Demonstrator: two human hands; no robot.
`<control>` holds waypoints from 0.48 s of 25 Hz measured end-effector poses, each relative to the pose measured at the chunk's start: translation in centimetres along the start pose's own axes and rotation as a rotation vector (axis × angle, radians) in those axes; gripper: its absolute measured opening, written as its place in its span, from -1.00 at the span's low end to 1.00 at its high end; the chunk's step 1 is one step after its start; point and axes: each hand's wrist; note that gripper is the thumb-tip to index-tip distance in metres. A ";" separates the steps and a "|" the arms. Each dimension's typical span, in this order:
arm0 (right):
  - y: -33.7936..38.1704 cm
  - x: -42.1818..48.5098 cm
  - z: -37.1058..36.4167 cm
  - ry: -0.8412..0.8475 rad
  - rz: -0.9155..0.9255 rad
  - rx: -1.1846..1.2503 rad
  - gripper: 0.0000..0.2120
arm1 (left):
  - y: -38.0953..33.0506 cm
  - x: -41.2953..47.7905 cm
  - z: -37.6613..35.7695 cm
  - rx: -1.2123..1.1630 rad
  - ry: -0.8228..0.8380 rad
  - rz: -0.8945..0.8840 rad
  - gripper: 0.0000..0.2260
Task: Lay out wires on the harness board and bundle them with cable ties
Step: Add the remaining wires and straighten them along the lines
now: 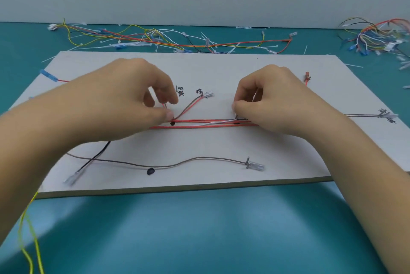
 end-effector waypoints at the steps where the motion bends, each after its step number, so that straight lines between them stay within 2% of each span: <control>1: 0.0 0.1 0.0 0.006 0.003 0.007 -0.90 | 0.3 -0.2 -0.3 -0.015 -0.004 0.004 -0.91; 5: -0.2 0.3 -0.2 0.024 0.011 0.033 -0.91 | 0.7 -0.4 -1.5 -0.058 -0.096 -0.004 -0.91; 12: -0.3 0.8 0.3 0.085 0.069 -0.008 -0.89 | 0.4 -0.8 -2.2 -0.048 -0.152 -0.052 -0.86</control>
Point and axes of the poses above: each hand's wrist, its own x-axis towards the middle knuckle, its own z-axis out of the back of the hand, y = z × x, and after that the axes turned 12 degrees about -z, right-handed
